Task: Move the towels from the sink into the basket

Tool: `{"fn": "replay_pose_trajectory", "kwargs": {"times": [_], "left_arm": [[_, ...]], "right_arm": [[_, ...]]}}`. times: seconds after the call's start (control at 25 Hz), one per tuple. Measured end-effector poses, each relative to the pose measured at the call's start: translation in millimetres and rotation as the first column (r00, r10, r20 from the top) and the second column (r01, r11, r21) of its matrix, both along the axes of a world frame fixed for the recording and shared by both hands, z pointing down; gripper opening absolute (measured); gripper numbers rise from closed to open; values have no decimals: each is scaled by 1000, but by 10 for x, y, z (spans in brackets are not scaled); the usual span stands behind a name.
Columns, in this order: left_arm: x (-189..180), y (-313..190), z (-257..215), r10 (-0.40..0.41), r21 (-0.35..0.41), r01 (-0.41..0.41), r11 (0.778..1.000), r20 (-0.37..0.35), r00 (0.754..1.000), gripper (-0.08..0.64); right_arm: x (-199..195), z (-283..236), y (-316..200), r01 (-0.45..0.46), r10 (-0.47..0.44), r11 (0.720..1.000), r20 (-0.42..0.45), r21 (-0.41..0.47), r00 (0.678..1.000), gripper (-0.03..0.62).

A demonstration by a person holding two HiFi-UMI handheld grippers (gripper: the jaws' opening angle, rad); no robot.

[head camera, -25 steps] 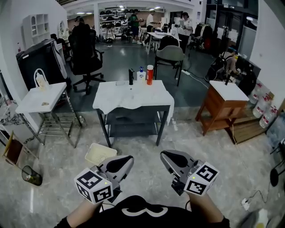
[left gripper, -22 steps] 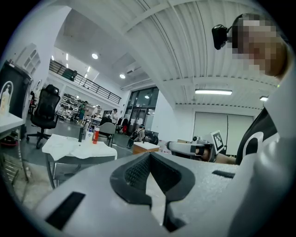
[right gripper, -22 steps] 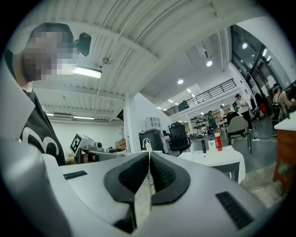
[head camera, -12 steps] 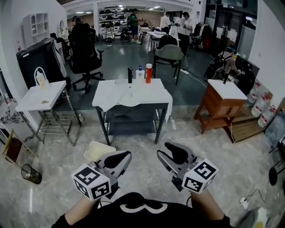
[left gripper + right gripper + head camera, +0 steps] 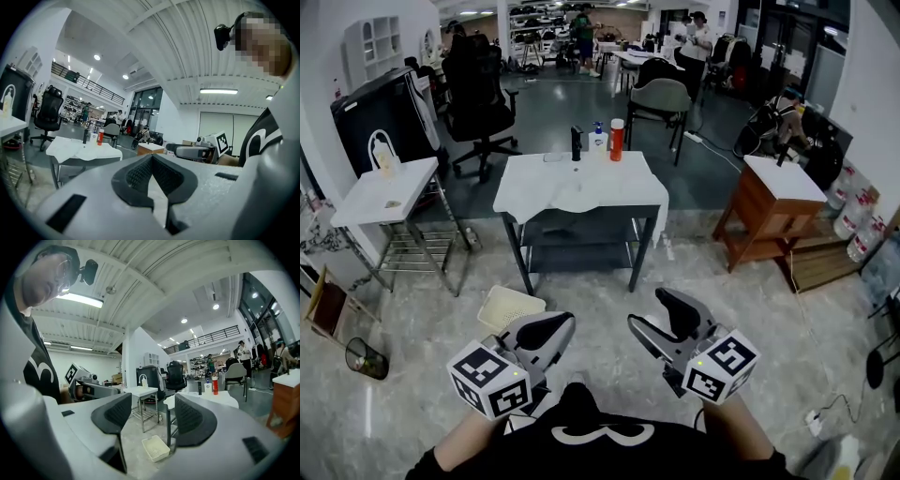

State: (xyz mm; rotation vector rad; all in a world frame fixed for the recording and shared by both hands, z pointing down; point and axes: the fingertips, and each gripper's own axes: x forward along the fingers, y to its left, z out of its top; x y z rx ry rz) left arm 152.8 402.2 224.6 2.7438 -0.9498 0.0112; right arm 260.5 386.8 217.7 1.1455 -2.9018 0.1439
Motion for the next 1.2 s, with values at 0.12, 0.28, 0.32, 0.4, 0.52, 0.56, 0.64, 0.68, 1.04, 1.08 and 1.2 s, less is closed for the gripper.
{"fn": "replay_pose_trajectory", "kwargs": {"times": [0.12, 0.28, 0.32, 0.4, 0.52, 0.56, 0.64, 0.68, 1.04, 1.08, 1.2], "left_arm": [[-61, -229, 84, -7, -18, 7, 1000, -1, 1000, 6], [-172, -702, 216, -16, -50, 16, 999, -2, 1000, 6], [-203, -849, 251, -18, -56, 18, 998, -3, 1000, 6], [-266, -1160, 328, -22, -71, 21, 997, -8, 1000, 6], [-376, -1657, 474, -26, -101, 26, 995, -6, 1000, 6], [-431, -1843, 526, -30, -111, 30, 993, -3, 1000, 6], [-571, -2235, 615, -44, -129, 44, 991, 2, 999, 6], [-648, -2431, 648, -52, -138, 52, 989, 2, 999, 6], [-1251, -3827, 988, -88, -200, 89, 976, 14, 996, 6], [-1308, -3933, 1019, -89, -207, 90, 974, 13, 996, 6], [-1435, -4178, 1065, -94, -221, 94, 971, 10, 996, 6]], "right_arm": [[-59, 98, -253, 2, -2, 1000, -9, -21, 1000, 267], [-170, 234, -699, 9, -10, 999, -20, -49, 1000, 268], [-200, 269, -840, 10, -12, 998, -21, -54, 1000, 270], [-266, 355, -1145, 13, -15, 998, -29, -68, 999, 270], [-386, 525, -1646, 20, -25, 995, -50, -100, 998, 272], [-436, 579, -1826, 22, -28, 993, -52, -113, 998, 272], [-552, 671, -2201, 29, -36, 989, -51, -142, 998, 272], [-615, 711, -2389, 32, -40, 987, -51, -158, 998, 272], [-1230, 1113, -3816, 53, -82, 964, -99, -261, 992, 276], [-1291, 1146, -3935, 54, -86, 962, -109, -266, 990, 278], [-1434, 1177, -4231, 65, -95, 957, -96, -282, 991, 281]]}}
